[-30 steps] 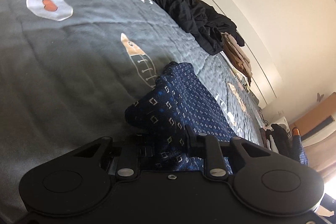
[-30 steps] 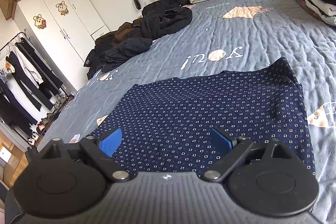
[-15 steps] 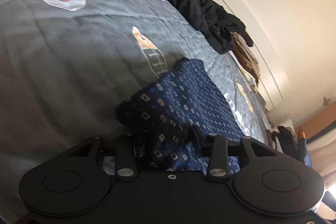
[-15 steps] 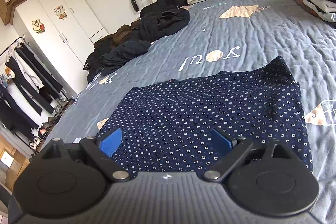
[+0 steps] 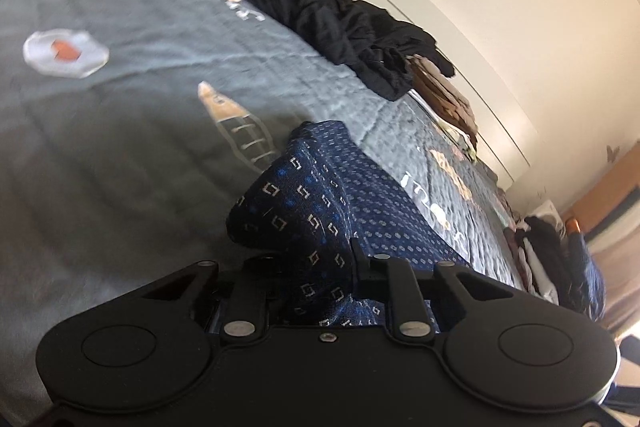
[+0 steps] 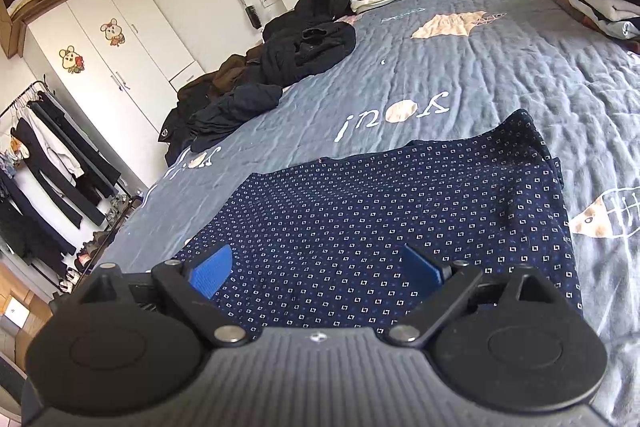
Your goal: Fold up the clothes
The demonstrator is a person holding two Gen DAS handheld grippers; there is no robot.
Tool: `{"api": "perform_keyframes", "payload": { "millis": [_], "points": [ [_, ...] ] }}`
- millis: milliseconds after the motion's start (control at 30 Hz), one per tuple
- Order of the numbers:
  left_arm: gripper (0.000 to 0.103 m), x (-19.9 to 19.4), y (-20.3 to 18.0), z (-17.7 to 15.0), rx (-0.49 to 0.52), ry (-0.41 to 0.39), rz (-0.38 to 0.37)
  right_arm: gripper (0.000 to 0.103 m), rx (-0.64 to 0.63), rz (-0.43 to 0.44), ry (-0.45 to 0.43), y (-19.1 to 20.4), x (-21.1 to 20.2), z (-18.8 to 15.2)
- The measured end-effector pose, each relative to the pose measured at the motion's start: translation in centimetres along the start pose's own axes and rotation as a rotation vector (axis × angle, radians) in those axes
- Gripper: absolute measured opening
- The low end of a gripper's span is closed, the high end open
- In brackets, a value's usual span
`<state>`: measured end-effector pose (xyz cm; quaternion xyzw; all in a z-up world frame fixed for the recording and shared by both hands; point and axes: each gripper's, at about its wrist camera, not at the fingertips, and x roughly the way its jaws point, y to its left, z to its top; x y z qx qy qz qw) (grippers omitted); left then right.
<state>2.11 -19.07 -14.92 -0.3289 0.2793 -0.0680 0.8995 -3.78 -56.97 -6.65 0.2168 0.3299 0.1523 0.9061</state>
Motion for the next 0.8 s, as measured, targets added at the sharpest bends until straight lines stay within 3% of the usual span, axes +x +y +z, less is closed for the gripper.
{"api": "perform_keyframes", "payload": {
  "millis": [167, 367, 567, 800],
  "points": [
    [0.019, -0.3, -3.2, 0.1, 0.152, -0.015, -0.032, 0.092, 0.026, 0.004, -0.029, -0.9, -1.0, 0.5],
    [0.018, 0.0, -7.0, -0.1, 0.267, -0.01, -0.091, 0.092, 0.077, -0.01, -0.072, -2.8, -2.7, 1.1],
    [0.017, 0.1, -11.8, -1.0, 0.39, -0.002, -0.181, 0.092, 0.114, -0.035, -0.107, -4.7, -4.4, 1.4],
    [0.015, 0.6, -17.5, -3.7, 0.55, 0.051, -0.308, 0.092, 0.076, -0.054, -0.084, -5.7, -5.9, 1.3]
  ]
}}
